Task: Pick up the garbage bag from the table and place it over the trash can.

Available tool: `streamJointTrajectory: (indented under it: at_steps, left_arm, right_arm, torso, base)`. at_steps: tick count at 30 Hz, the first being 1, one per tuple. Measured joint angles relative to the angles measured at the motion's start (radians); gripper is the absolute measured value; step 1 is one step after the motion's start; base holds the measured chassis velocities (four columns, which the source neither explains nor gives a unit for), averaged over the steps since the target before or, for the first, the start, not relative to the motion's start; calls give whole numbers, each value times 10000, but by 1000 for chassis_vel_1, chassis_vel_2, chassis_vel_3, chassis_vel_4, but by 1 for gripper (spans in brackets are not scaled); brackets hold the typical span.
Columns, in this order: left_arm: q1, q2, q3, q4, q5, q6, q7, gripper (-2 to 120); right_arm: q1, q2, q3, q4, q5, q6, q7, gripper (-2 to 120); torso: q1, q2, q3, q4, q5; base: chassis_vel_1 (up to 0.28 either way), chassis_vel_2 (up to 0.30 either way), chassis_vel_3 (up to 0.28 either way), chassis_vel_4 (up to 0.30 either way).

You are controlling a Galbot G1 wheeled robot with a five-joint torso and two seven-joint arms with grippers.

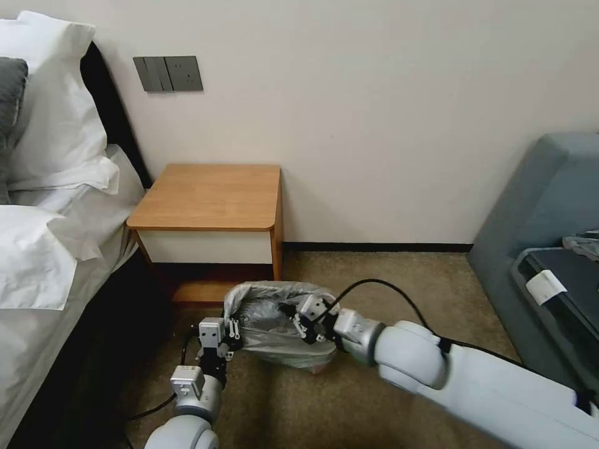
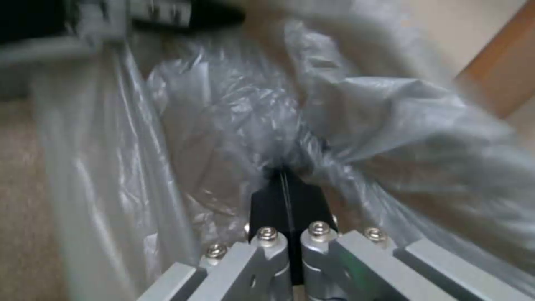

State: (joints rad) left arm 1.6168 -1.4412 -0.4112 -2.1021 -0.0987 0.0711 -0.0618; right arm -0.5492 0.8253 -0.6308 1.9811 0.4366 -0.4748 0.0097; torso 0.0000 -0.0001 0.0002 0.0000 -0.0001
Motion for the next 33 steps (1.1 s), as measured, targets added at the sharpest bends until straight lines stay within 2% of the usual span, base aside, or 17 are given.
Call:
streamJointTrajectory:
  at_steps: [4, 13, 16, 21, 27, 29, 33]
  left_arm:
    - [119, 15, 157, -4, 306, -105, 6, 3]
    - [424, 20, 388, -415, 598, -114, -11, 3]
    - [471, -9, 419, -502, 603, -96, -20, 3]
    - [475, -7, 365, -489, 613, -62, -33, 3]
    - [372, 3, 122, -242, 463, -17, -95, 3]
    - [317, -14, 25, -160, 300, 38, -126, 3]
    - [282, -16, -43, -116, 179, 82, -147, 3]
  right_arm:
    - [594, 704, -717, -959, 5, -142, 64, 0]
    - [1581, 1504, -1978, -2573, -281, -144, 5, 0]
    - [1646, 1611, -2112, -2809, -382, -104, 0, 0]
    - [1547, 1495, -2031, -2688, -441, -64, -7, 0]
    - [1018, 875, -1385, -1576, -569, 10, -68, 0]
    - [688, 453, -1087, -1008, -639, 58, -128, 0]
    - [364, 81, -755, -613, -762, 141, -248, 0]
  torso:
    - [0, 0, 0, 1, 1]
    - [0, 0, -1, 1, 1]
    - [0, 0, -1, 2, 0]
    - [0, 0, -1, 1, 2]
    - [0, 0, -2, 1, 3]
    - [0, 0, -2, 0, 2]
    - [0, 0, -2, 0, 3]
  base:
    - [0, 0, 0, 0]
    - [0, 0, 0, 0]
    - [0, 0, 0, 0]
    - [0, 0, 0, 0]
    - [0, 0, 0, 0]
    - [0, 0, 0, 0]
    - [0, 0, 0, 0]
